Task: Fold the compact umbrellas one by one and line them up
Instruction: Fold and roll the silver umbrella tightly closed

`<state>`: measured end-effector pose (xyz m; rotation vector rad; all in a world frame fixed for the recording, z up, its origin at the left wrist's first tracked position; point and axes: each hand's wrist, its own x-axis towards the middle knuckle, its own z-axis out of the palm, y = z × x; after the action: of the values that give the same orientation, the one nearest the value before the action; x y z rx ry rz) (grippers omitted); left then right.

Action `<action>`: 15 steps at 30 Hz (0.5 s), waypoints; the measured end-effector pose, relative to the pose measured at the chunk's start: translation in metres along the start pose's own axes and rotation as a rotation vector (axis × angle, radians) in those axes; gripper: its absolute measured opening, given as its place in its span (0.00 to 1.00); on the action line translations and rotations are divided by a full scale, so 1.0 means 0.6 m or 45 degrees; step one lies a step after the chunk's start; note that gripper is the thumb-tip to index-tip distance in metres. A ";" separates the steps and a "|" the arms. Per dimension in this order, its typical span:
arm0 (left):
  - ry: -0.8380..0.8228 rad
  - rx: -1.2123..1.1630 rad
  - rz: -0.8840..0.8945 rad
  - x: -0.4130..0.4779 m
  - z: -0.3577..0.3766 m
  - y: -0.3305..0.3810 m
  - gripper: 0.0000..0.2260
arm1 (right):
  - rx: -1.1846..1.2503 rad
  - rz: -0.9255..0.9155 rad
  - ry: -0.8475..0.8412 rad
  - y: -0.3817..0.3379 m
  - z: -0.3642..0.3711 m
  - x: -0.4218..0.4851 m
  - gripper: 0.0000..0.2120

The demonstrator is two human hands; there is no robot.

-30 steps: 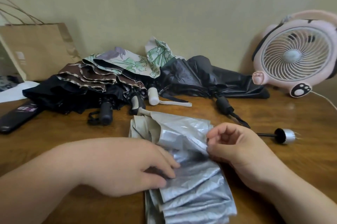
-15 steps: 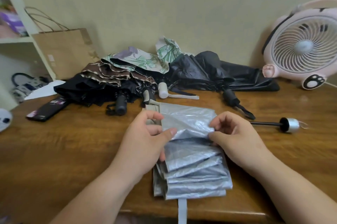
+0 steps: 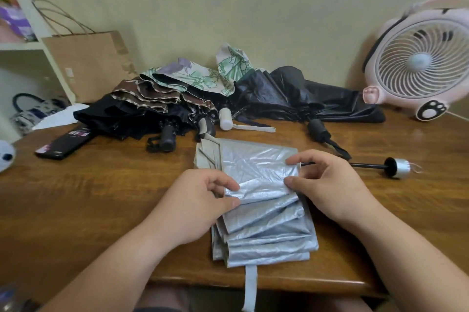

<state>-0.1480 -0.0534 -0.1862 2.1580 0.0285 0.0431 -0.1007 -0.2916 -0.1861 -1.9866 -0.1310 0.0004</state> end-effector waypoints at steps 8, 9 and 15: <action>-0.104 0.570 0.056 0.033 -0.049 0.055 0.06 | -0.253 -0.026 -0.055 0.009 0.003 0.007 0.06; 0.029 0.680 0.132 0.051 -0.058 0.068 0.07 | -0.278 -0.033 -0.051 0.009 0.005 0.007 0.06; -0.197 1.031 0.725 0.151 -0.018 0.095 0.25 | -0.307 -0.044 -0.071 0.009 0.008 0.003 0.06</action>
<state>-0.0576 -0.0726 -0.1311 2.8943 -0.7787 0.2245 -0.0987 -0.2891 -0.1928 -2.2256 -0.2098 0.0187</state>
